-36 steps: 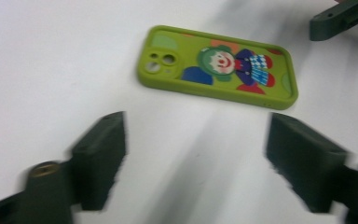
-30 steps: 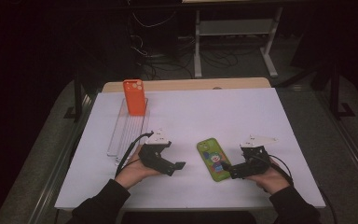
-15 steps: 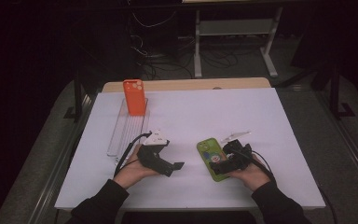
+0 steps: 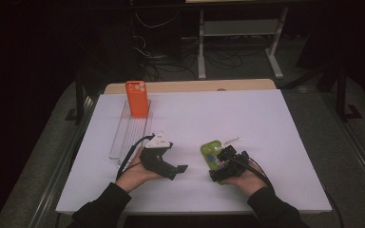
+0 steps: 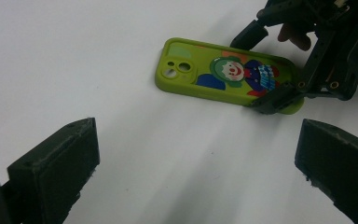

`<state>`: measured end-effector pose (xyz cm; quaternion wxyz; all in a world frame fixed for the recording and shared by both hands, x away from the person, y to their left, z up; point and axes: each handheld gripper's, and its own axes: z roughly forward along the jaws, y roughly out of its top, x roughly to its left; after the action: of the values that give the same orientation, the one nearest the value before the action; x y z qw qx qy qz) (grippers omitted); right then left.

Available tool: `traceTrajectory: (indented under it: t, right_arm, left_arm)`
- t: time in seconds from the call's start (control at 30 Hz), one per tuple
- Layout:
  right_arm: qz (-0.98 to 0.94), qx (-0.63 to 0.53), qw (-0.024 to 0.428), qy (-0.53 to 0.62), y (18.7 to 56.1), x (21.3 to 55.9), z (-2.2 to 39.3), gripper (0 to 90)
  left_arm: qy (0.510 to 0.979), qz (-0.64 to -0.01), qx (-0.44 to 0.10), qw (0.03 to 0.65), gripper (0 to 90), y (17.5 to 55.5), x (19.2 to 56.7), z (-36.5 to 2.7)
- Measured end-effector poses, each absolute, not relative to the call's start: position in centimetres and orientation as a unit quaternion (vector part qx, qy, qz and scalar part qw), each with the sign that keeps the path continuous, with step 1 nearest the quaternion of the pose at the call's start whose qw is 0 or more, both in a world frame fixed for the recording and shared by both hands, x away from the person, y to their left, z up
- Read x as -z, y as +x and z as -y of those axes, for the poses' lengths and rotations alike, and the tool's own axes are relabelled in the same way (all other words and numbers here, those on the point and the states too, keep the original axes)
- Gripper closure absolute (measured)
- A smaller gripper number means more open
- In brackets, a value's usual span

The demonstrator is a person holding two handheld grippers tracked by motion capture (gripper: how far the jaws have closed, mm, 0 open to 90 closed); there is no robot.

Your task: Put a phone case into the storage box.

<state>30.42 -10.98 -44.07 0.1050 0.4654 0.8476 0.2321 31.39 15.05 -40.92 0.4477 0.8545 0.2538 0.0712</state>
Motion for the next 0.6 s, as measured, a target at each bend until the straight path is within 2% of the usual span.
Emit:
traceTrajectory:
  t: [0.17,0.6]
  right_arm:
    - [-0.845,-0.232,0.109,0.470,30.34,43.93,11.21,13.7]
    - [-0.863,-0.232,0.095,0.438,30.73,43.80,11.75,15.2]
  left_arm:
    - [0.855,-0.254,-0.067,0.448,0.0,31.36,40.95,-14.99]
    - [0.861,-0.230,-0.074,0.447,0.0,31.62,40.78,-14.93]
